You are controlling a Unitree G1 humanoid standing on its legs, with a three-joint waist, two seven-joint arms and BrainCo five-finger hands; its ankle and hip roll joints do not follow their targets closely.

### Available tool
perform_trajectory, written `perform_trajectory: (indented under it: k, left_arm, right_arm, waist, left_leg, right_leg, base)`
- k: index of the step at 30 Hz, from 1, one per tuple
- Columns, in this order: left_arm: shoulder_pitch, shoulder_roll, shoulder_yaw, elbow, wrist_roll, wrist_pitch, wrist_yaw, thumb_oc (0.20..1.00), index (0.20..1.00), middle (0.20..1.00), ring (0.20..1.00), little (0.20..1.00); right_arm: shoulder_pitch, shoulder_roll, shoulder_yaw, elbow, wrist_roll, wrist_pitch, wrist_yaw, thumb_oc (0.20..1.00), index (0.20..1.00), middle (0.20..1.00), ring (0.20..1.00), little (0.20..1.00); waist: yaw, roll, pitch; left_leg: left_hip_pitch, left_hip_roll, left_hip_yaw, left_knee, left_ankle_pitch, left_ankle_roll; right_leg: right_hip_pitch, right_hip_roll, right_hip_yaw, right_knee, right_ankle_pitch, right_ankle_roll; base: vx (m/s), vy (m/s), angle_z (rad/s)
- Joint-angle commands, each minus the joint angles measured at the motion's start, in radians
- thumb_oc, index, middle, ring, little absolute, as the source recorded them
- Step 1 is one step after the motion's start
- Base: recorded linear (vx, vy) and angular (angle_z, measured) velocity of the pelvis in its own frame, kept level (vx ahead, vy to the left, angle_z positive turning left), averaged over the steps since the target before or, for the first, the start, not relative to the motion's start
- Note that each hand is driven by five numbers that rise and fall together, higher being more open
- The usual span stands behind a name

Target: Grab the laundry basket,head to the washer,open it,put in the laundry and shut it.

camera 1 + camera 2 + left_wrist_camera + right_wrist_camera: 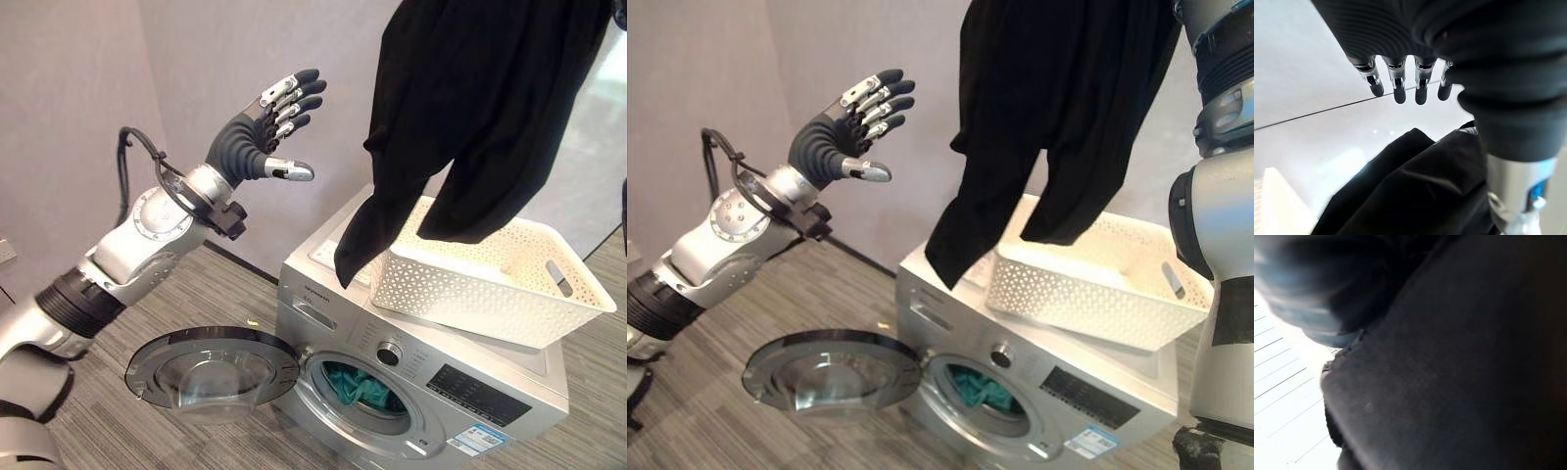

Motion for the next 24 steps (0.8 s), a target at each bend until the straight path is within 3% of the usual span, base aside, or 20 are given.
perform_trajectory:
  k: [1,5,9,17,19,21,24]
  left_arm:
    - [-0.047,0.013,0.003,-0.009,-0.073,-0.045,-0.024,1.0,1.0,1.0,1.0,1.0]
    - [-0.077,0.034,-0.07,-0.06,-0.084,-0.033,-0.037,1.0,1.0,1.0,1.0,1.0]
    - [-0.091,-0.002,-0.124,-0.065,-0.062,-0.014,-0.031,1.0,1.0,1.0,1.0,1.0]
    - [-0.071,-0.168,-0.189,-0.004,0.012,0.034,-0.009,1.0,1.0,1.0,1.0,1.0]
    - [-0.078,-0.211,-0.198,0.027,0.021,0.043,-0.005,1.0,1.0,1.0,1.0,1.0]
    - [-0.098,-0.312,-0.204,0.125,0.027,0.044,0.02,1.0,1.0,1.0,1.0,1.0]
    - [-0.11,-0.345,-0.205,0.167,0.034,0.043,0.028,1.0,1.0,1.0,1.0,1.0]
  right_arm:
    - [-0.1,-0.062,0.066,0.016,-0.027,-0.025,0.009,0.2,0.2,0.2,0.2,0.2]
    - [-0.082,-0.059,0.061,0.032,-0.038,-0.02,0.007,0.2,0.2,0.2,0.2,0.2]
    - [-0.065,-0.05,0.053,0.038,-0.053,-0.017,0.002,0.2,0.2,0.2,0.2,0.2]
    - [-0.062,-0.039,0.061,0.065,-0.086,0.008,-0.01,0.2,0.2,0.2,0.2,0.2]
    - [-0.049,-0.026,0.052,0.06,-0.086,0.01,-0.011,0.2,0.2,0.2,0.2,0.2]
    - [-0.012,0.025,0.035,0.01,-0.069,0.006,-0.005,0.2,0.2,0.2,0.2,0.2]
    - [-0.002,0.043,0.04,-0.017,-0.081,0.007,-0.007,0.2,0.2,0.2,0.2,0.2]
  waist:
    - [0.019,-0.002,-0.07]
    - [0.027,0.002,-0.067]
    - [0.031,0.0,-0.063]
    - [0.027,0.002,-0.048]
    - [0.024,0.004,-0.046]
    - [0.012,0.01,-0.043]
    - [0.005,0.013,-0.041]
  left_leg:
    - [0.05,0.015,0.03,-0.008,-0.072,-0.011]
    - [0.05,0.012,0.022,-0.008,-0.07,-0.011]
    - [0.051,0.01,0.016,-0.008,-0.07,-0.011]
    - [0.056,0.01,0.015,-0.004,-0.075,-0.007]
    - [0.056,0.011,0.017,-0.002,-0.076,-0.007]
    - [0.056,0.014,0.029,-0.002,-0.077,-0.004]
    - [0.056,0.015,0.037,-0.002,-0.076,-0.003]
  right_leg:
    - [0.005,-0.008,0.028,0.007,0.027,0.037]
    - [0.007,-0.009,0.023,0.007,0.028,0.037]
    - [0.01,-0.008,0.02,0.007,0.027,0.037]
    - [0.012,-0.006,0.025,0.007,0.024,0.034]
    - [0.011,-0.006,0.029,0.007,0.023,0.033]
    - [0.006,-0.005,0.041,0.007,0.023,0.033]
    - [0.002,-0.005,0.049,0.007,0.025,0.032]
  base:
    - [0.0,0.0,0.0]
    - [-0.01,0.002,0.02]
    - [0.0,0.002,0.06]
    - [0.0,-0.001,0.02]
    - [0.0,0.0,0.0]
    - [0.0,-0.007,-0.06]
    - [-0.01,-0.006,-0.11]
